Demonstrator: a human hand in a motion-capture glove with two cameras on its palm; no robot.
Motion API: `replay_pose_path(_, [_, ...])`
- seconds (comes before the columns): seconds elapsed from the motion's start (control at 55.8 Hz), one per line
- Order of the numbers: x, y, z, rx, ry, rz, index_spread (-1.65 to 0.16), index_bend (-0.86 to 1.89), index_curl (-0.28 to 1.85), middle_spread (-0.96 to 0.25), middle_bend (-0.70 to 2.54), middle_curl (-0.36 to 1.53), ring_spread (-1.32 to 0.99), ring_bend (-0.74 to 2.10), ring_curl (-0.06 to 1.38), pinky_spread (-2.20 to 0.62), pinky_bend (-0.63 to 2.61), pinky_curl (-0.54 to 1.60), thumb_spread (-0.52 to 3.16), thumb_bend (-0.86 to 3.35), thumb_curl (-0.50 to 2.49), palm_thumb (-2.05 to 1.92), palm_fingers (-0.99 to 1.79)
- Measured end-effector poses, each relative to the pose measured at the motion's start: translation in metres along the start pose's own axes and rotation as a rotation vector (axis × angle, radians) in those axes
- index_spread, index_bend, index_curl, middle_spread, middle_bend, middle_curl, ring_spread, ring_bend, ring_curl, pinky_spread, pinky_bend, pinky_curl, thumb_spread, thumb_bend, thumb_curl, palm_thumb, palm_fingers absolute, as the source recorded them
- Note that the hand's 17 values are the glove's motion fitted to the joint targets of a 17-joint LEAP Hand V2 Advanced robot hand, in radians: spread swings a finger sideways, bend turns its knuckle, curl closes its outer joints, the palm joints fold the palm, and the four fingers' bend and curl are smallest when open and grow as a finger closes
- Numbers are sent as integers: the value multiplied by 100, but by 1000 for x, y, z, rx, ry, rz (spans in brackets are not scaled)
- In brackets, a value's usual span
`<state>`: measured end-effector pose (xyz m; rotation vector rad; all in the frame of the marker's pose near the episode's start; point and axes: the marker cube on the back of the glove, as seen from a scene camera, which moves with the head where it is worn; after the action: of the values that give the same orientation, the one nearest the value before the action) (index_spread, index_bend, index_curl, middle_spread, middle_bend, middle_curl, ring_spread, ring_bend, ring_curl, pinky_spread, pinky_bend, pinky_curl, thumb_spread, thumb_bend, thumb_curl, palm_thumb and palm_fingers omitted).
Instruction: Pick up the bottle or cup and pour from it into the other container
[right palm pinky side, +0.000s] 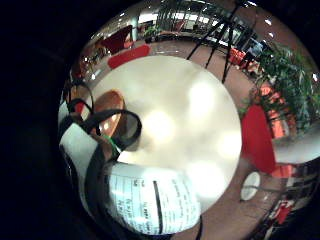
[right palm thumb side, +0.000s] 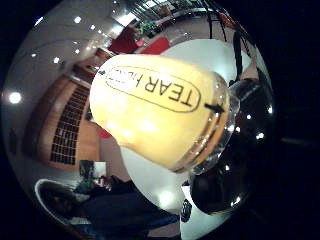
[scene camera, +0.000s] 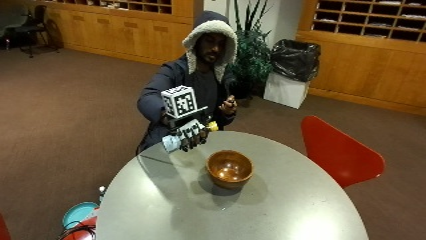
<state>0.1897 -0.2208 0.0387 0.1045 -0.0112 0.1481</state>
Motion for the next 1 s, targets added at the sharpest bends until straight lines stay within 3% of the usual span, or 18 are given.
replay_pose_path(0.126, [-22, -25, 6, -69, 258, -84, -30, 17, 51, -25, 53, 52, -21, 70, 46, -22, 43, 38, 13, -3, 78, 102, 131])
replay_pose_path(0.646, [-60, -52, 53, -194, 800, -229, -30, 16, 50, -24, 54, 52, -21, 69, 45, -23, 43, 38, 15, -3, 79, 103, 131])
replay_pose_path(1.004, [-65, -50, 66, -201, 972, -281, -29, 16, 49, -23, 55, 52, -22, 69, 45, -23, 43, 38, 16, -3, 79, 102, 130])
